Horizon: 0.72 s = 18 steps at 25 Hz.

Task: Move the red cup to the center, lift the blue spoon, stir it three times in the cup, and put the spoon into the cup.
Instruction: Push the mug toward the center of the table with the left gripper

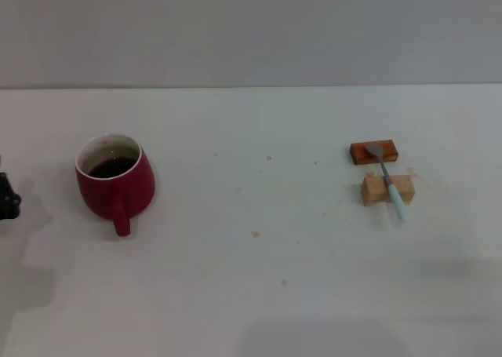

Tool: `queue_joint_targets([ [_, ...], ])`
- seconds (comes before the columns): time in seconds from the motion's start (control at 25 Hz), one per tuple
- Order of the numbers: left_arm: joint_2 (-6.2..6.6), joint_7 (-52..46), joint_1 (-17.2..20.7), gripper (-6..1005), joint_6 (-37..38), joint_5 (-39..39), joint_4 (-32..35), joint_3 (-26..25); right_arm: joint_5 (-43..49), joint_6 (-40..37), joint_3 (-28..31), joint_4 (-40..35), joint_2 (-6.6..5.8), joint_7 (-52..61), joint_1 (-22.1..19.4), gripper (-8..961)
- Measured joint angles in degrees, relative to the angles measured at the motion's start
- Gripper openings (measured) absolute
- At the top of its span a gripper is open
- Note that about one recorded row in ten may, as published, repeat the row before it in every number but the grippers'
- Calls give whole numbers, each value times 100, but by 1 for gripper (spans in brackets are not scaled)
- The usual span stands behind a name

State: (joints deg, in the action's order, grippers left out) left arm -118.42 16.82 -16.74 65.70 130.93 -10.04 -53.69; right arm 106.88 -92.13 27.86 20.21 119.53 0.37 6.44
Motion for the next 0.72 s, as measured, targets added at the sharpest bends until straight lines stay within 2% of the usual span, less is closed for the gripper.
queue_joint_targets([
  [0.2, 5, 728, -261, -2, -426, 2, 27, 110, 0, -3, 0, 0, 0, 0, 7, 697],
  [0.72, 7, 1455, -569, 4, -877, 9, 43, 316, 0, -100, 0, 0, 0, -1, -38, 697],
])
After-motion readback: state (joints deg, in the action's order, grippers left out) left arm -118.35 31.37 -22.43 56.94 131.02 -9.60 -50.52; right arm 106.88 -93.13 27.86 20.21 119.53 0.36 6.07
